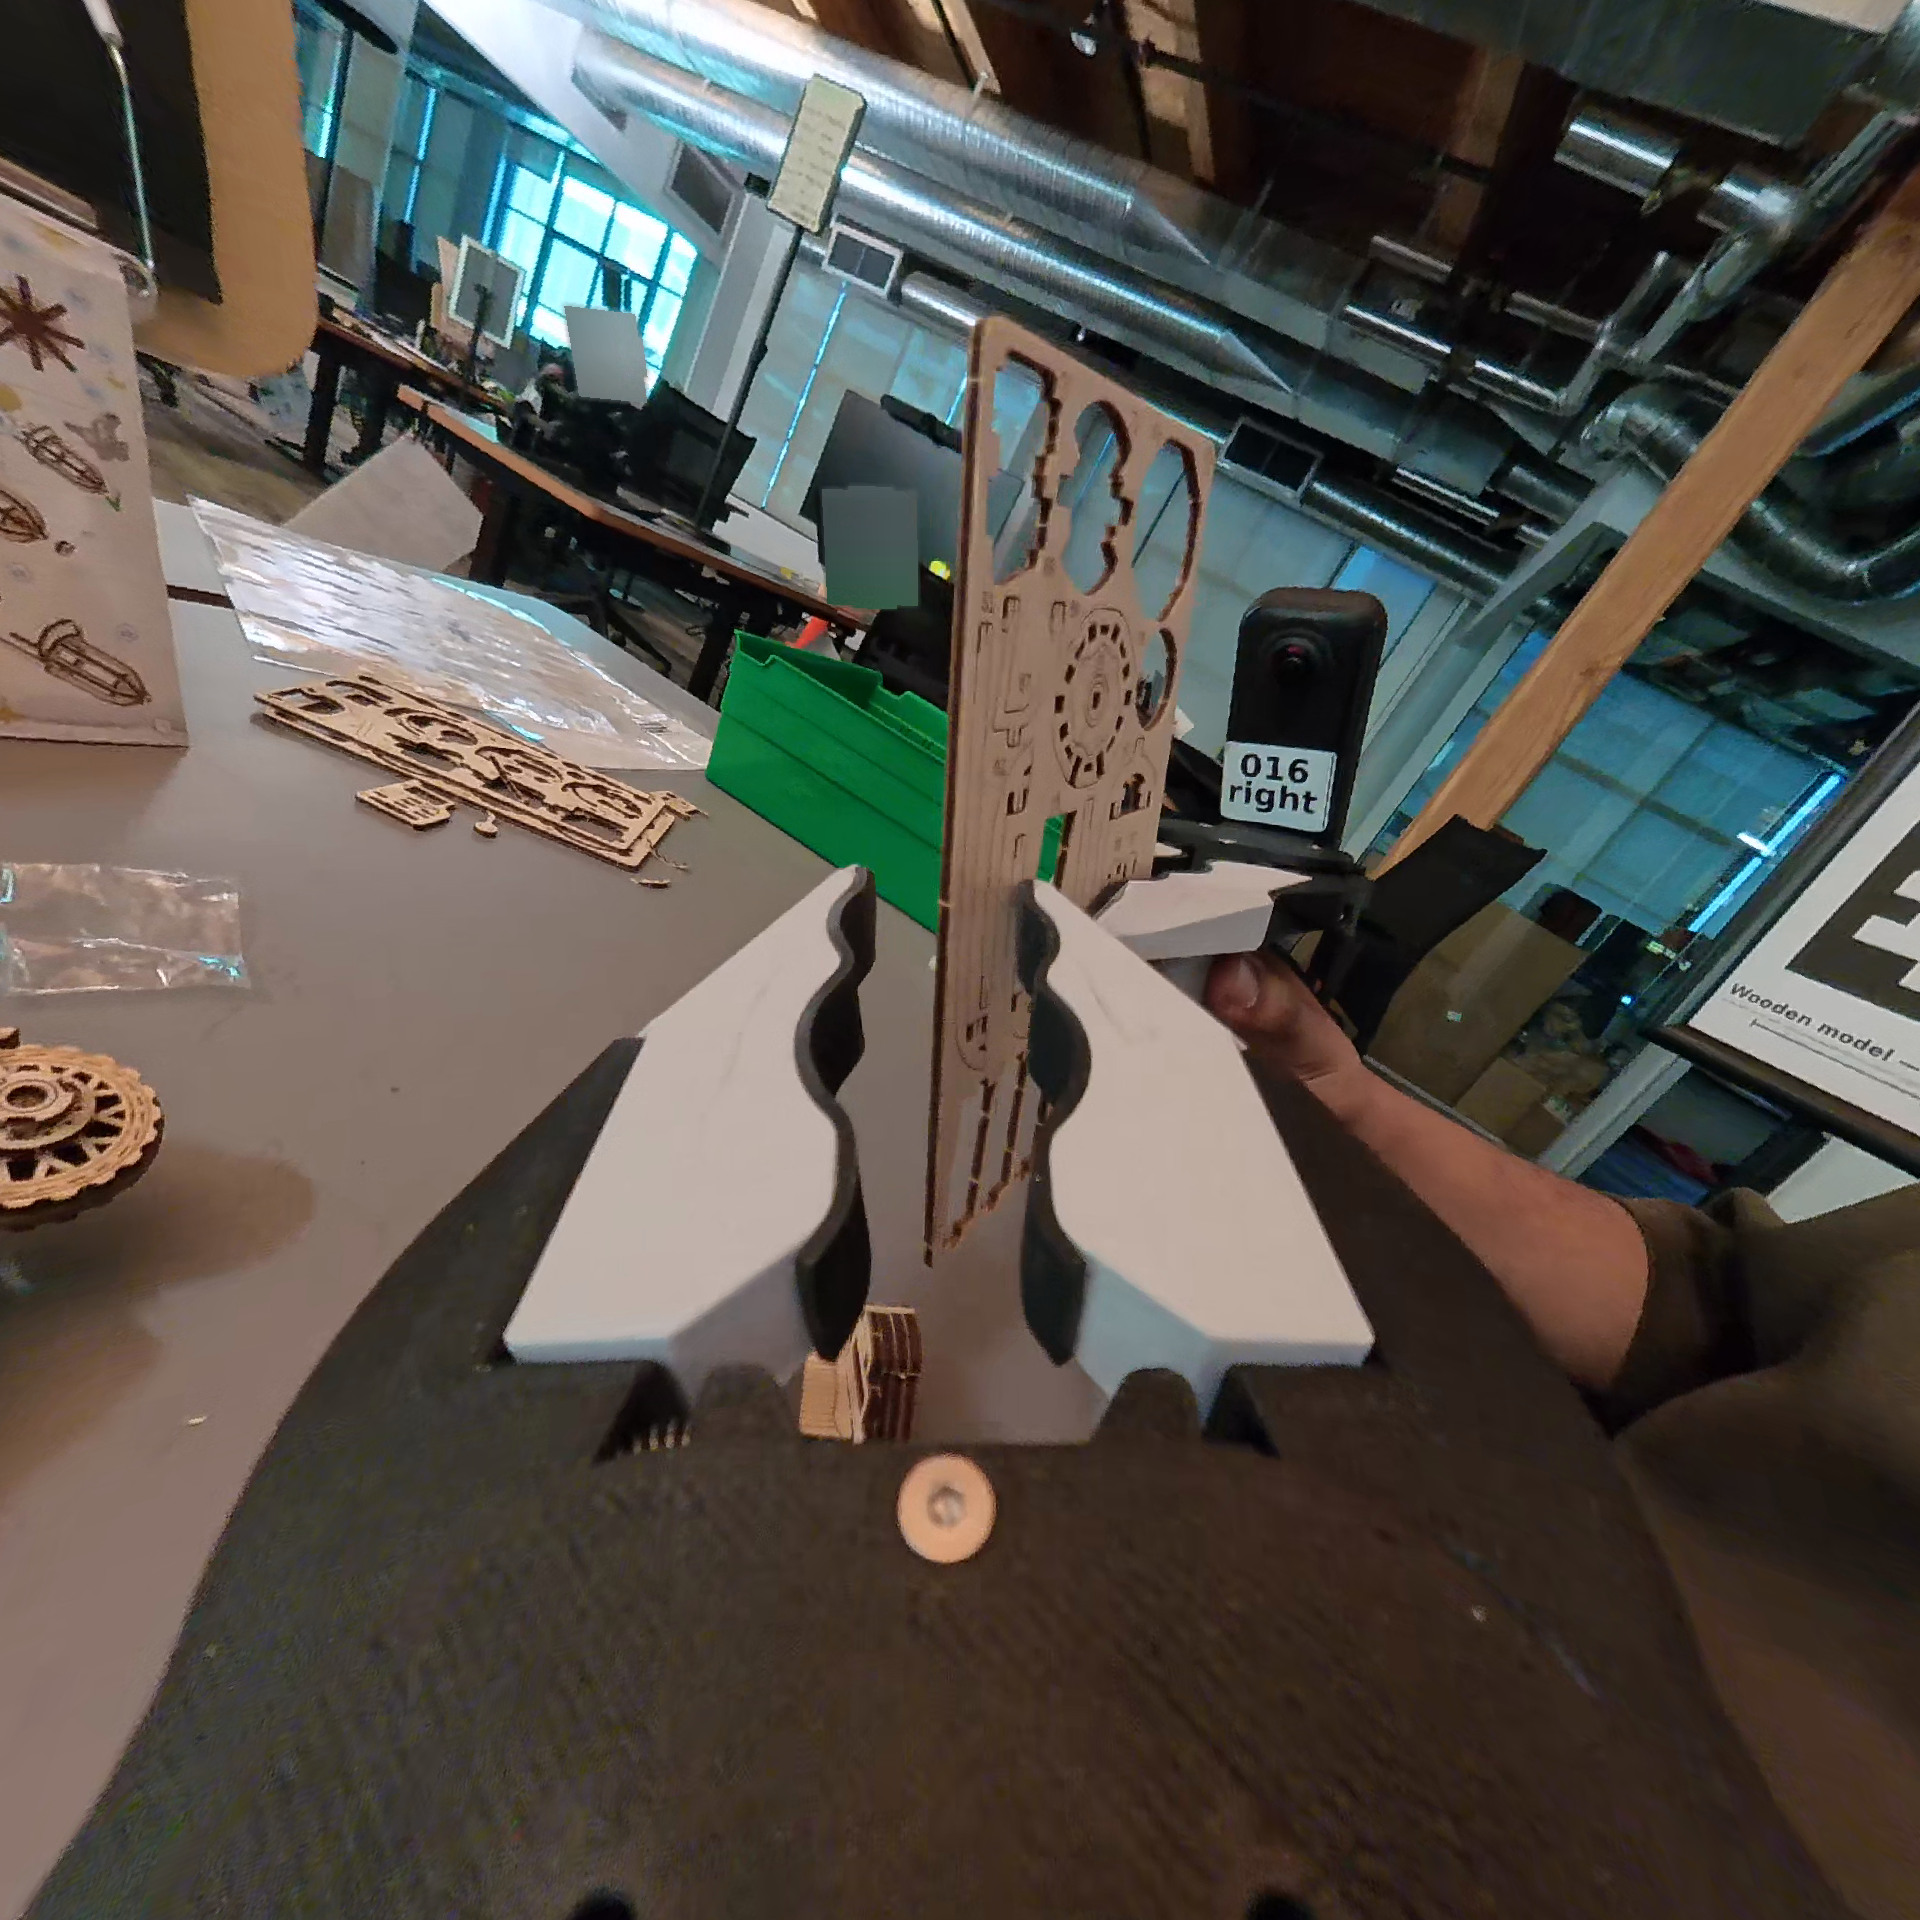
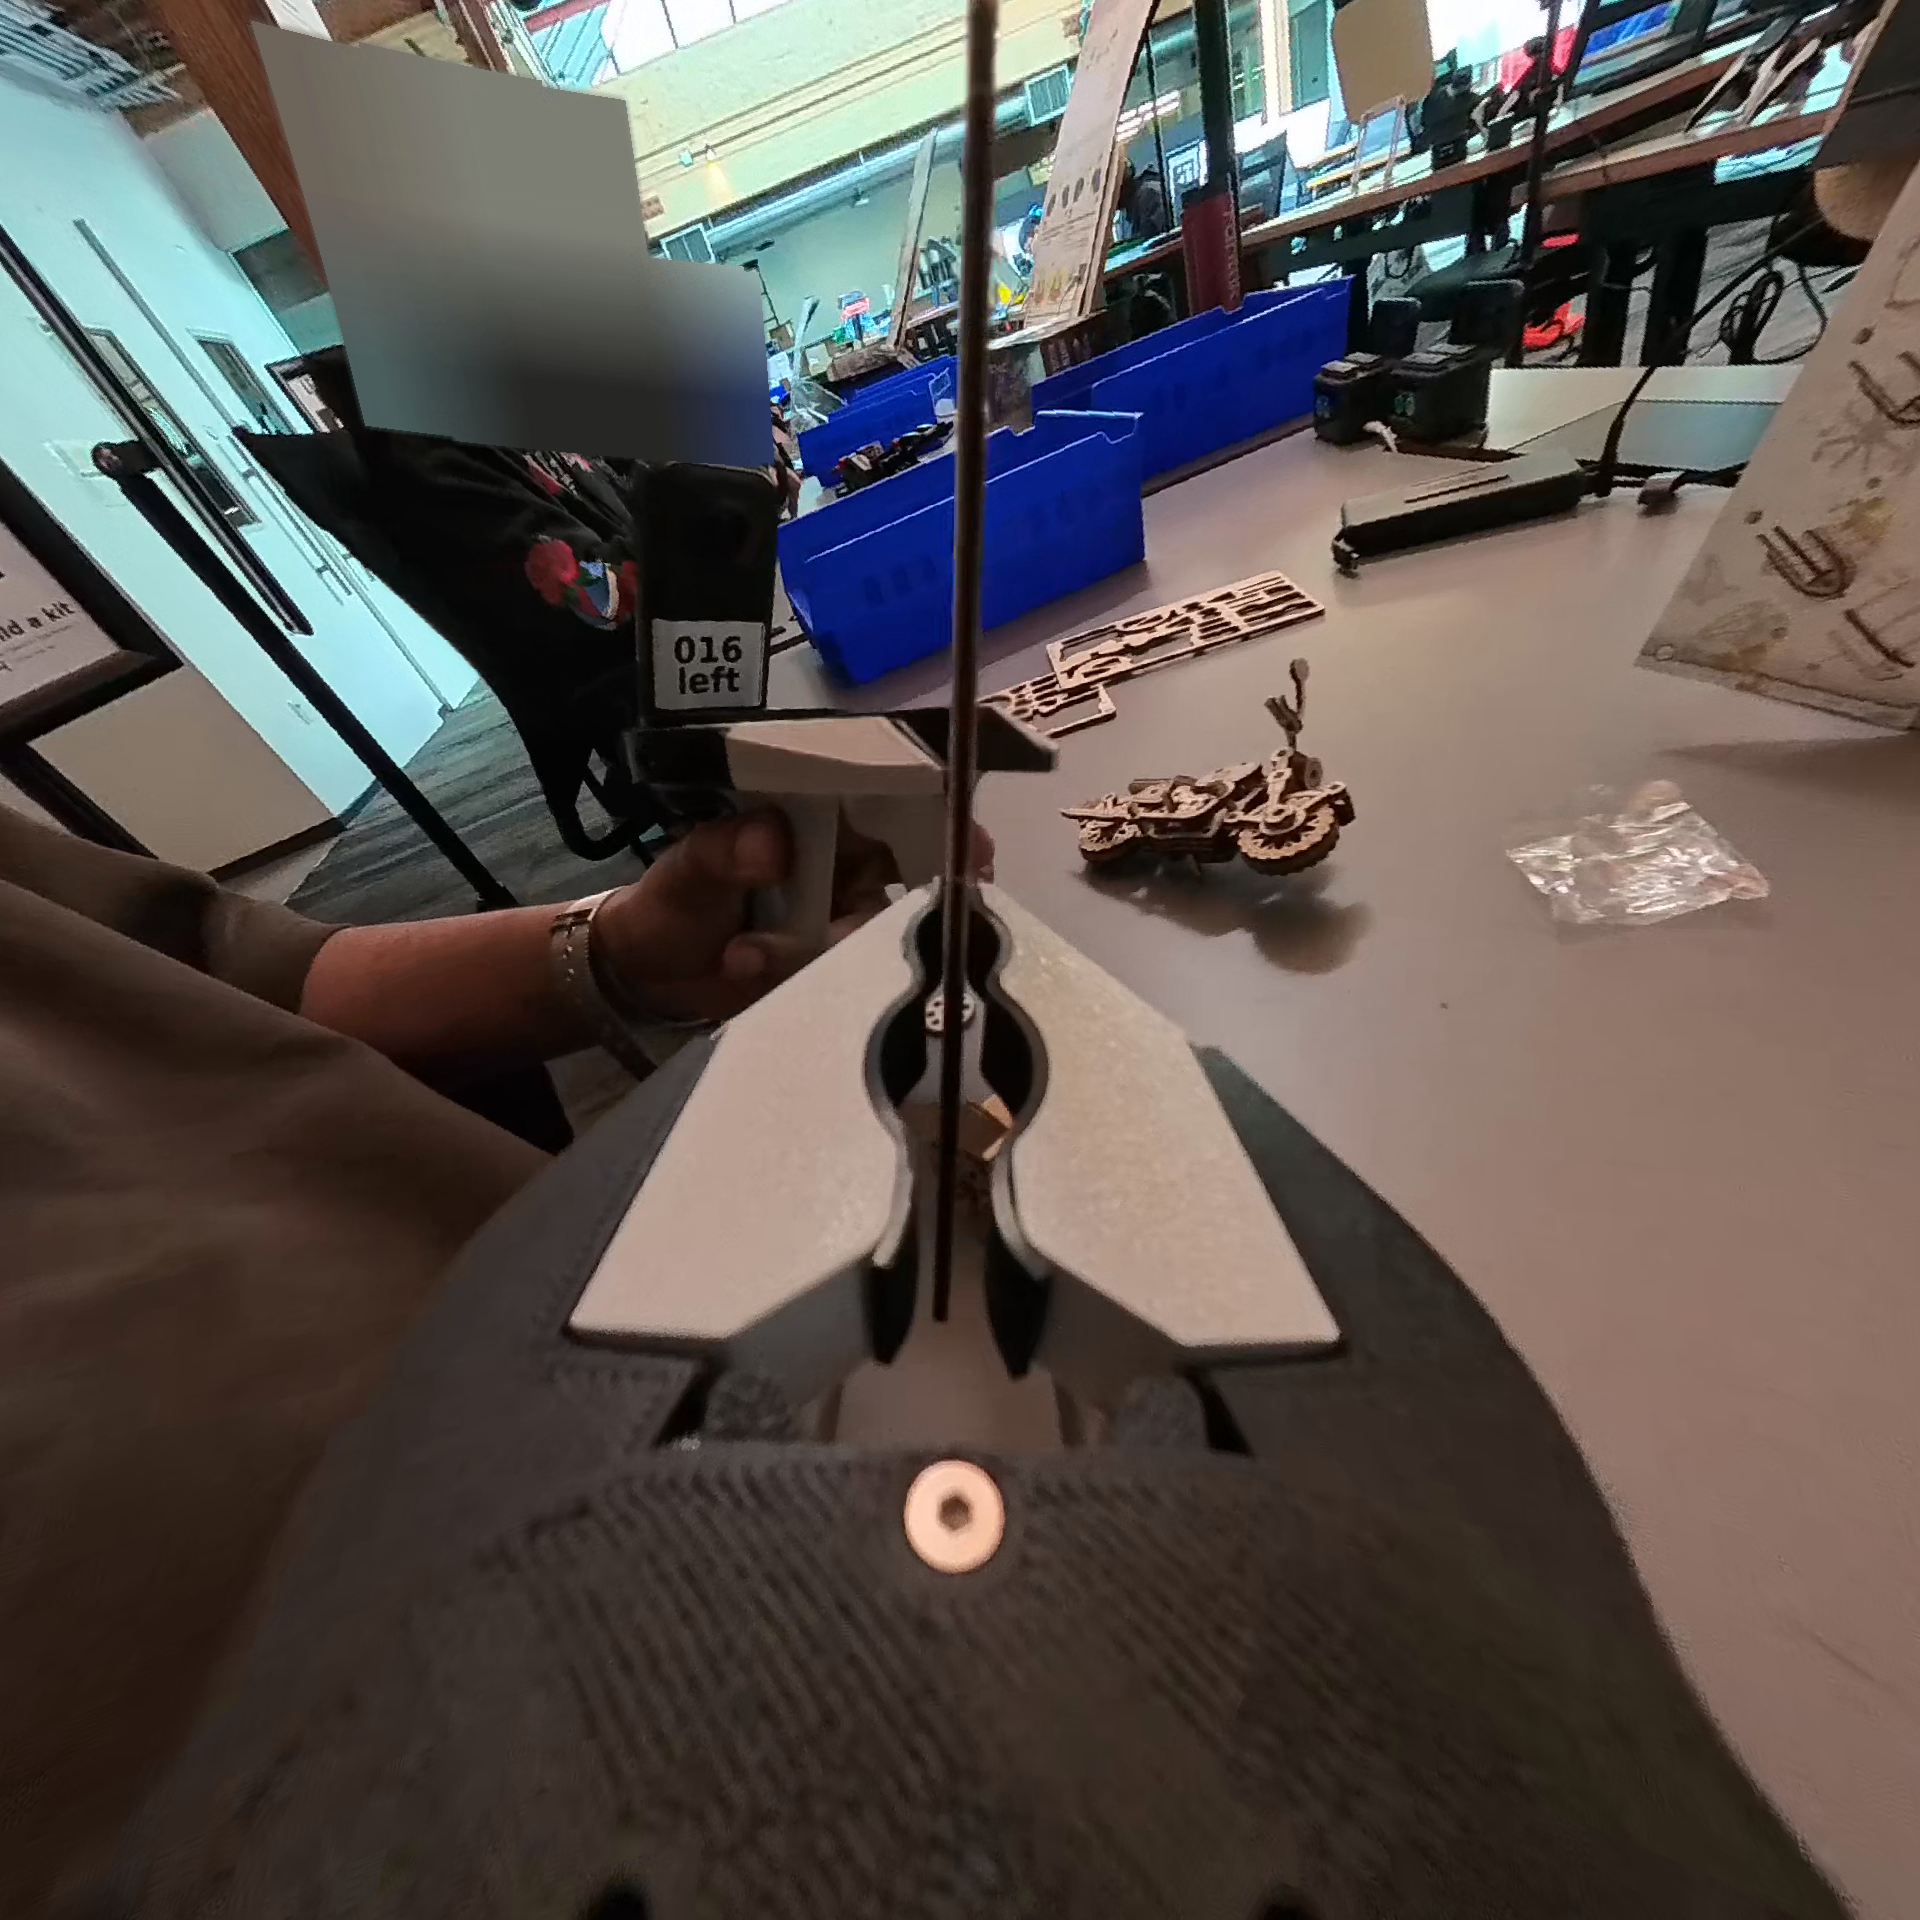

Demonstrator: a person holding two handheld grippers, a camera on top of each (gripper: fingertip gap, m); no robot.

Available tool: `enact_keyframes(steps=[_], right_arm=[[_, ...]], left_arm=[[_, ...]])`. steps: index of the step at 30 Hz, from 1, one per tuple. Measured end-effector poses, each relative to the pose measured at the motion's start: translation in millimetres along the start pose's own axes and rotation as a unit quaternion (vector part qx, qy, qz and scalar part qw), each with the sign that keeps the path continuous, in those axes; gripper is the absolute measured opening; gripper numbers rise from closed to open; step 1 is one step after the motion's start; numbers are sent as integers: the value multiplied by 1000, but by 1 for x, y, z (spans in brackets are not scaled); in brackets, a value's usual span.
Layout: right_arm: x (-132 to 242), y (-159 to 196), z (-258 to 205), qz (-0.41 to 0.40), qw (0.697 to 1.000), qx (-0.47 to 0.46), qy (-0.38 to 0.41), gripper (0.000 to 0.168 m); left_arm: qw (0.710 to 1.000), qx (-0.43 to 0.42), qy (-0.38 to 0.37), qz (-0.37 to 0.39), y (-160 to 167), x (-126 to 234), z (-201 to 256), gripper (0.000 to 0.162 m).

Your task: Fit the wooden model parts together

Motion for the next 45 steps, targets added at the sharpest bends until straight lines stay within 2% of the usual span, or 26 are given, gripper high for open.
enact_keyframes(steps=[7,11,19,29,37,45], right_arm=[[-2,2,-3,-10,1000,-9,-15,1],[-3,3,-3,-13,1000,-9,-13,1],[0,0,-2,8,999,-37,-29,1],[-1,0,-3,-1,1000,-16,-16,1],[-3,-2,-8,-8,999,43,23,1],[-2,-3,-6,-5,998,43,34,1]], left_arm=[[1000,-1,20,7,-3,1,4,21],[1000,-3,25,4,-3,1,5,12],[999,-1,38,7,-5,3,7,12],[999,-10,35,5,-5,2,7,9],[999,-53,-6,7,-6,1,7,12],[997,-62,-42,9,-5,-1,9,12]])
Point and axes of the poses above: each gripper's, where its closed fingertips meet, x back along the fingers, y out of its underside, z = x × y across the jaws, the point moved 6 cm from there along x, back along the fingers, and after that the axes turned 8 degrees about z, right-handed, at the moved point
